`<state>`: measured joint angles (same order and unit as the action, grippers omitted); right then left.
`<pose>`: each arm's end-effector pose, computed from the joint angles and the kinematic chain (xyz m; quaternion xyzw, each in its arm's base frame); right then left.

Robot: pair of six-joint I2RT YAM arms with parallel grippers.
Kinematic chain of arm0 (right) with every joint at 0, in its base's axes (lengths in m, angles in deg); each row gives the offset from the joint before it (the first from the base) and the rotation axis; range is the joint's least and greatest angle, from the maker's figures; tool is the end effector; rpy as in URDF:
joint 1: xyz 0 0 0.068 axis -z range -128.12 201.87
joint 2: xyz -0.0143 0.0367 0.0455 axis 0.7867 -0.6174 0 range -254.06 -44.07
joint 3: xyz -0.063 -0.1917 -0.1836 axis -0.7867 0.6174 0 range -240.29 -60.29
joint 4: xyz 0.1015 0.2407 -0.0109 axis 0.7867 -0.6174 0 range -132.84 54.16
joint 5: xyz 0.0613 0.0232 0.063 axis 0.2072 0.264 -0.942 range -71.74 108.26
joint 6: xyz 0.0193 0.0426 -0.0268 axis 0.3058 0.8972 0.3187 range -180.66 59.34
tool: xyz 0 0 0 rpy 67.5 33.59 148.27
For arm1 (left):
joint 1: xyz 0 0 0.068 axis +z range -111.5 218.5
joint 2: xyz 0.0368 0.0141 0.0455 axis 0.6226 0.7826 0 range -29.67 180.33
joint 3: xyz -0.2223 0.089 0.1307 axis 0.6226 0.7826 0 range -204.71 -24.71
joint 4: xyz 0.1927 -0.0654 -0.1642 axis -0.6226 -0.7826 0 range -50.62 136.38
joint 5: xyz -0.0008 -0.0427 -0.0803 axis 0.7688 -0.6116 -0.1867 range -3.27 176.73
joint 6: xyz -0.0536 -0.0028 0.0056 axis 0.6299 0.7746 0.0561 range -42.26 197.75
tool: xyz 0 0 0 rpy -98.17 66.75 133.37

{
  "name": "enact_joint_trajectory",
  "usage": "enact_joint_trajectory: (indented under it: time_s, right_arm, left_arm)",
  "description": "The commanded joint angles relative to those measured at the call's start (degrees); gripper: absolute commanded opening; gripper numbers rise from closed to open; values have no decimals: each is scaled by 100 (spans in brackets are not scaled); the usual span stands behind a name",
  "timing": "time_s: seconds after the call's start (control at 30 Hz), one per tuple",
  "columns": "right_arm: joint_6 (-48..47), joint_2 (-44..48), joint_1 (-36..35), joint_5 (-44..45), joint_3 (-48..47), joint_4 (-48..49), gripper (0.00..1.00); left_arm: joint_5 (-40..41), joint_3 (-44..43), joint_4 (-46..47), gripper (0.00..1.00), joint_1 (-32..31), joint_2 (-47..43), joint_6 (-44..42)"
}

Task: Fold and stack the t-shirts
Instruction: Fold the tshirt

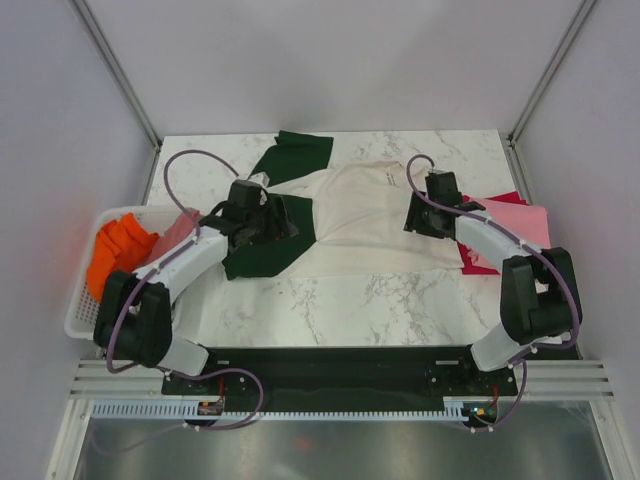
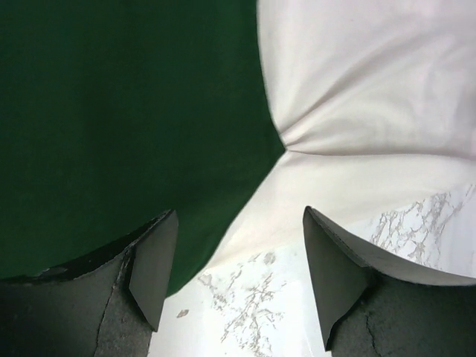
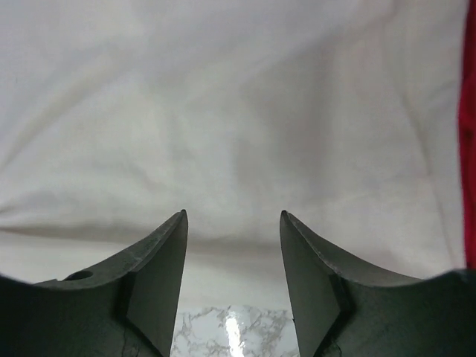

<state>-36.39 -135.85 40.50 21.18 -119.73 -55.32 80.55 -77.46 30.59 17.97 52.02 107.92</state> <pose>0.3288 0.0642 0.2108 0.1143 0.9378 0.0771 0.3186 0.2825 -0.1099 0.2317 -0.0569 0.9201 -0.2095 0.3260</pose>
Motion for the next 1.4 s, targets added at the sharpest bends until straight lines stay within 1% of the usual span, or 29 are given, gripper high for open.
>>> enact_joint_trajectory:
  time_s: [0.0, 0.13, 0.2, 0.23, 0.3, 0.33, 0.37, 0.47, 0.6, 0.63, 0.67, 0.8, 1.0, 1.03, 1.1, 1.17, 1.27, 1.37]
  right_arm:
    - [112, 275, -286, -274, 424, 15, 61]
    - [192, 425, -462, -450, 828, -29, 62]
    - [227, 486, -549, -520, 1048, -29, 60]
    - [253, 521, -559, -573, 1118, -38, 59]
    - [315, 732, -594, -617, 1320, -73, 56]
    - [367, 846, -594, -634, 1399, -73, 54]
    - [403, 1108, -611, -635, 1557, -82, 54]
    - [429, 1522, -611, -696, 1725, -231, 53]
    - [403, 1655, -611, -688, 1725, -442, 53]
    - [412, 1681, -611, -635, 1725, -442, 54]
    - [438, 1699, -594, -400, 1647, -433, 56]
    - [534, 1480, -506, 198, 1251, -442, 57]
    - [658, 892, -84, 771, 584, -284, 57]
    - [632, 665, -14, 989, 391, -284, 57]
    - [605, 417, 82, 1105, 206, -310, 57]
    - [579, 137, 249, 1175, 30, -310, 56]
    - [500, -101, 469, 1334, -94, -310, 54]
    - [438, -295, 689, 1291, -138, -310, 52]
  left_arm:
    - [-401, -769, 164, 76, -231, 661, -635]
    - [-718, -1351, 155, 75, -416, 1252, -1012]
    - [-867, -1727, 138, 74, -495, 1507, -1162]
    - [-964, -1860, 42, 73, -556, 1777, -1259]
    - [-1069, -2176, -64, 72, -609, 1982, -1303]
    - [-1183, -2230, -82, 71, -671, 2078, -1330]
    - [-1184, -2274, -91, 71, -715, 2175, -1356]
    - [-1184, -2345, -108, 70, -890, 2246, -1514]
    - [-1228, -2424, -170, 70, -1023, 2360, -1646]
    - [-1254, -2433, -179, 70, -1058, 2386, -1672]
    - [-1289, -2433, -187, 70, -1067, 2404, -1690]
    - [-1369, -2459, -187, 70, -1146, 2483, -1778]
    - [-1343, -2424, -196, 69, -1278, 2562, -1910]
    - [-1255, -2389, -196, 69, -1304, 2554, -1901]
    - [-1167, -2328, -161, 68, -1304, 2527, -1840]
    - [-904, -2205, -56, 68, -1304, 2457, -1717]
    - [-623, -1994, 6, 68, -1304, 2396, -1568]
    - [-359, -1879, 32, 67, -1286, 2290, -1375]
